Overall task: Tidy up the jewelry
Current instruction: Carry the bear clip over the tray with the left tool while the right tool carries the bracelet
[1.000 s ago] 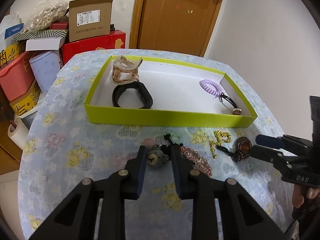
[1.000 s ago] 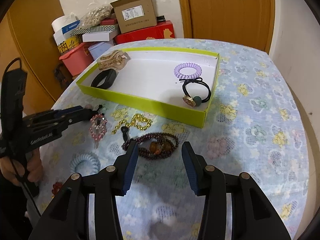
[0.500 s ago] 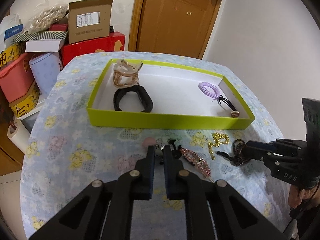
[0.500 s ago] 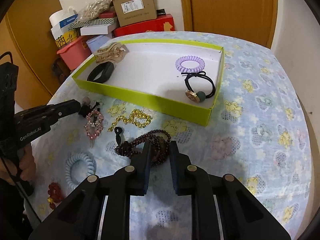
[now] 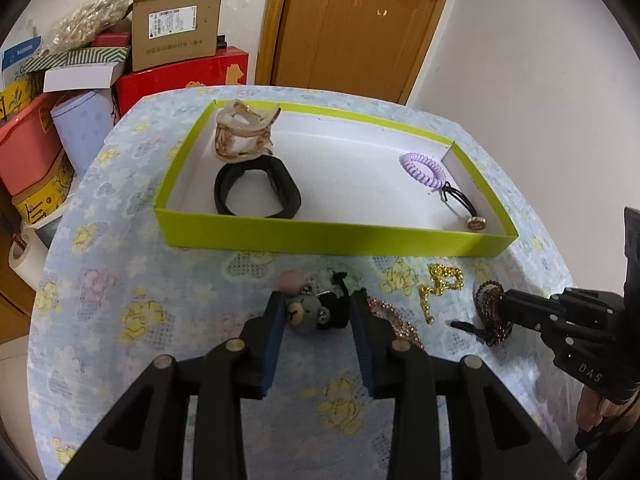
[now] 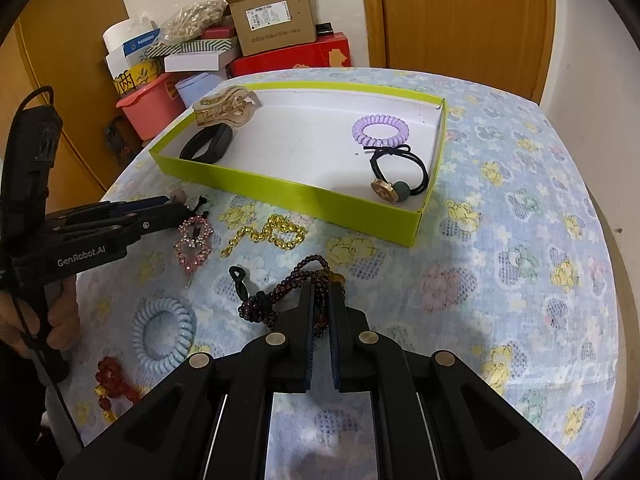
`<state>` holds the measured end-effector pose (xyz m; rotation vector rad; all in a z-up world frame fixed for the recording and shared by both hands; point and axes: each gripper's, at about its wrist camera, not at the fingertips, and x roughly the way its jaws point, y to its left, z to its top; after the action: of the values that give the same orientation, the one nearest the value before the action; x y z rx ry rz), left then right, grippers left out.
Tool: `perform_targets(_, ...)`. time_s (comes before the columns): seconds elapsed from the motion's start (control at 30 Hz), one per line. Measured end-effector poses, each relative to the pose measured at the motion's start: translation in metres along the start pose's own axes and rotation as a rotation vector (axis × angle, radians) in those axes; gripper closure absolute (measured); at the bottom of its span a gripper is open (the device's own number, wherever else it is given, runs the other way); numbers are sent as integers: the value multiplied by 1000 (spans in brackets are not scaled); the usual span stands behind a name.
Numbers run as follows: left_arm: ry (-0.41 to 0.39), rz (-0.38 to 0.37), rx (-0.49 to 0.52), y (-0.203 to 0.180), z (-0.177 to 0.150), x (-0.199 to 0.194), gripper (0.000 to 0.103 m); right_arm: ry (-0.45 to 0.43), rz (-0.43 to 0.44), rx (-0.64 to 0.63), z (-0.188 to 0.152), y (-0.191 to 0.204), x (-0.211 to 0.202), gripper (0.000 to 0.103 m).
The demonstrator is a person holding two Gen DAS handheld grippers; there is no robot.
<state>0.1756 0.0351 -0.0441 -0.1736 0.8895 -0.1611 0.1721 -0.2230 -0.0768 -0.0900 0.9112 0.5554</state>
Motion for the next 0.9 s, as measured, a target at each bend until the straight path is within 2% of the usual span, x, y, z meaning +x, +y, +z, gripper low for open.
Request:
perform_targets(0.3,-23,-28,-14,2,-9,-10,74,-9,0,19,-6,-4,-6,97)
perform_targets(0.9,-127,-30,26,-14,-5,-71,75,-90,-2,11,-4,-2,-49,97)
